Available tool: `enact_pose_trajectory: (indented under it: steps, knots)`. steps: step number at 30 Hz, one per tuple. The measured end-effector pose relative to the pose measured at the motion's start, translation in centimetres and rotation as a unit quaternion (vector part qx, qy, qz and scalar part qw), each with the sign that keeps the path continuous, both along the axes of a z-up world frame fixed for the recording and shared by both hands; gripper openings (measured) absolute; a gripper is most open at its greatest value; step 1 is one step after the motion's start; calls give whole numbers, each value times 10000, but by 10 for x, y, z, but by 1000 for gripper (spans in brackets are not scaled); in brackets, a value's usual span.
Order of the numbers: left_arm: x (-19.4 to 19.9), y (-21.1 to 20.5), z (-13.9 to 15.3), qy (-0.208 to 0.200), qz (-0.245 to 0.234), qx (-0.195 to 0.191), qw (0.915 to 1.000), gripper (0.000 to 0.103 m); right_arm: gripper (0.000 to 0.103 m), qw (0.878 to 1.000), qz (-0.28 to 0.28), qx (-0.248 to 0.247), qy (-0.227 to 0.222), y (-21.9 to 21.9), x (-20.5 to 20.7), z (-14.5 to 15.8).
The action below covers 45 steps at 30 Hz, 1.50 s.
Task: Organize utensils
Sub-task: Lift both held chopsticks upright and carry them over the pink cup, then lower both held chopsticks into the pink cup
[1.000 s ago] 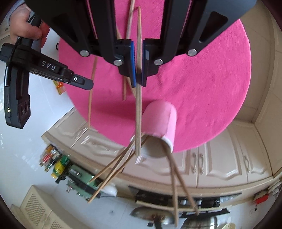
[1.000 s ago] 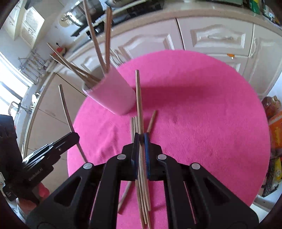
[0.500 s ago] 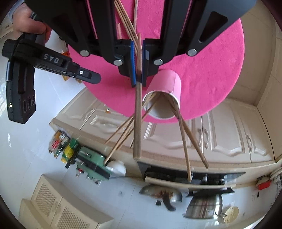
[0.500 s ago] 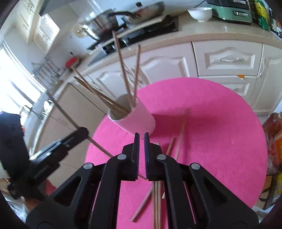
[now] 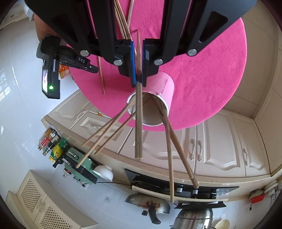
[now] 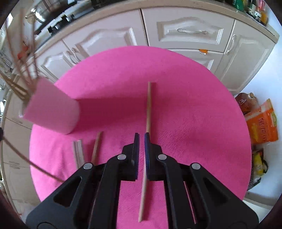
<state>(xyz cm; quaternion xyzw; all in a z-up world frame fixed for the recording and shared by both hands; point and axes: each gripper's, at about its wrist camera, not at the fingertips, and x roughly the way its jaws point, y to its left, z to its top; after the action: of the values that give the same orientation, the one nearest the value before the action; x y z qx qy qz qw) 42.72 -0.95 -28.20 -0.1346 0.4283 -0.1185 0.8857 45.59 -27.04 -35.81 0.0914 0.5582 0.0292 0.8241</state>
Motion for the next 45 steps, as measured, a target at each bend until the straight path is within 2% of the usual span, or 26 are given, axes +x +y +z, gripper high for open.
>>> enact_pose_trajectory:
  steps: [2,8,14,18,24,31,35,40,45]
  knots:
    - [5,1,-2,31,15,-15,10000,6,7,9999,33,72,122,-2,8,-7]
    - [13,-2,-7,76,51,-17,10000,6,7,9989,58,-319,348,-2,22,-16]
    - [17,-4,-9,90,55,3,9999,6,6,9990,108,-12,434,-10,30,-20]
    - [17,-4,-8,76,20,-3,10000,6,6,9972,94,629,384,-22,27,-18]
    - [12,-9,-2,5,-60,-25,10000,6,6,9903,375,1323,-205,-18,9,17]
    - [0,-9,15,-231,-143,-114,9996,6,6,9739,563,1973,-968,-13,-8,74]
    - [-7,-6,32,-478,-34,-125,9988,6,6,9600,698,2203,-1582,-6,-18,117]
    - [-11,-2,65,-909,98,-46,9958,6,6,9326,948,2260,-2648,17,-27,174]
    - [-8,5,106,-1579,217,114,9872,6,6,9094,1118,2095,-3415,44,-16,198]
